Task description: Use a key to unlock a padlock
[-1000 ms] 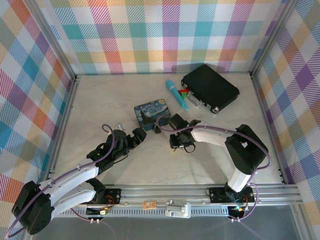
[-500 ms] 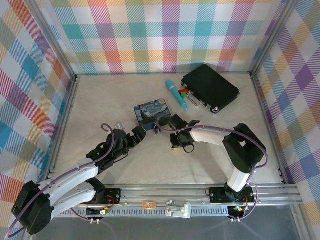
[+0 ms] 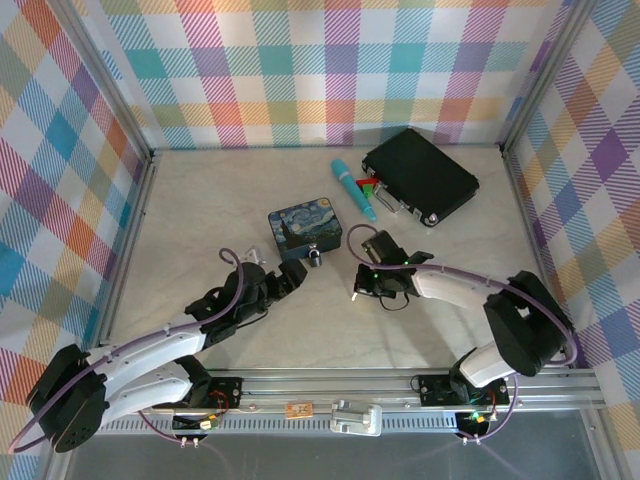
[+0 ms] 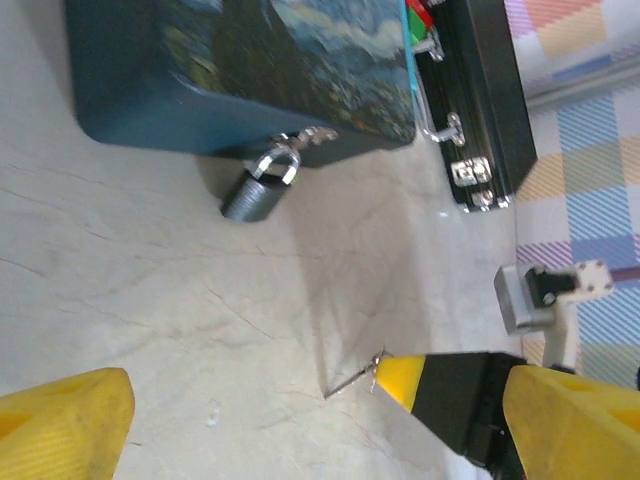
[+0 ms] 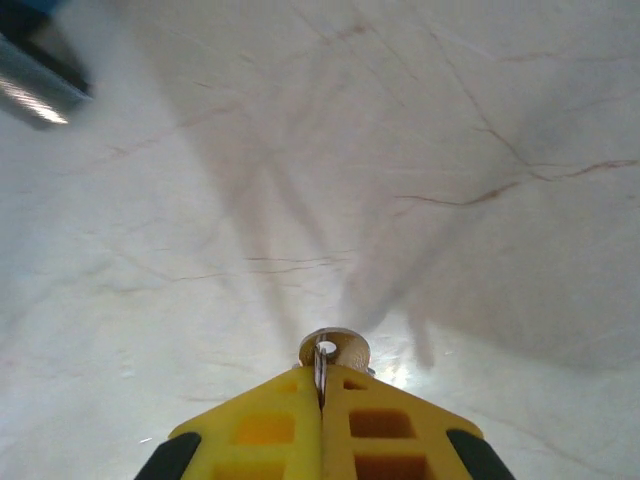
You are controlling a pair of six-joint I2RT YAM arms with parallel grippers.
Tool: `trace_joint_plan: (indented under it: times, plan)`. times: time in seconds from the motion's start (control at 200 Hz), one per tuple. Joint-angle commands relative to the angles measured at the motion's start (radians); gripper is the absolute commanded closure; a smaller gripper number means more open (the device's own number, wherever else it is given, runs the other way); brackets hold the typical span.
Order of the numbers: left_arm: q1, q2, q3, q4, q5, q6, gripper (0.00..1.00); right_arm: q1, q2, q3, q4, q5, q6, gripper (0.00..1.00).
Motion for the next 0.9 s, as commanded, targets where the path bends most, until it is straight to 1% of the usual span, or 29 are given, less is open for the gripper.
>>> trace_joint_plan:
  times: [0.0, 0.125, 0.21, 0.345, 0.47, 0.51, 0.565, 0.635, 0.705, 0.8, 0.895]
  plan:
    - [-0.051, 0.034, 0.009, 0.124, -0.035, 0.02, 0.11, -0.006, -0.057, -0.01, 0.073, -0.054, 0.049, 1.0]
    - [-0.102, 0.088, 0.035, 0.163, -0.056, 0.038, 0.19, -0.008, -0.081, -0.014, 0.12, -0.08, 0.072, 1.0]
    - [-0.12, 0.129, 0.049, 0.184, -0.054, 0.035, 0.21, -0.009, -0.081, -0.011, 0.147, -0.097, 0.083, 1.0]
    - [-0.127, 0.165, 0.06, 0.195, -0.053, 0.026, 0.21, -0.011, -0.051, -0.008, 0.159, -0.109, 0.085, 1.0]
    - [-0.127, 0.166, 0.066, 0.15, -0.081, 0.009, 0.21, -0.013, -0.022, -0.042, 0.236, -0.181, 0.074, 1.0]
    - [-0.127, 0.17, 0.068, 0.134, -0.082, -0.011, 0.22, -0.014, -0.02, -0.046, 0.252, -0.2, 0.062, 1.0]
    - [-0.127, 0.181, 0.061, 0.136, -0.08, -0.055, 0.27, -0.019, -0.024, -0.048, 0.262, -0.216, 0.053, 1.0]
    - [-0.127, 0.206, 0.039, 0.214, -0.067, -0.112, 0.33, -0.033, -0.037, -0.06, 0.291, -0.245, 0.058, 1.0]
    - [-0.127, 0.236, 0.025, 0.286, -0.066, -0.167, 0.35, -0.047, -0.055, -0.08, 0.337, -0.279, 0.074, 1.0]
    - [-0.131, 0.279, 0.029, 0.349, -0.071, -0.245, 0.34, -0.054, -0.086, -0.102, 0.384, -0.304, 0.08, 1.0]
    - [-0.135, 0.32, 0.051, 0.375, -0.08, -0.333, 0.32, -0.054, -0.113, -0.108, 0.392, -0.311, 0.072, 1.0]
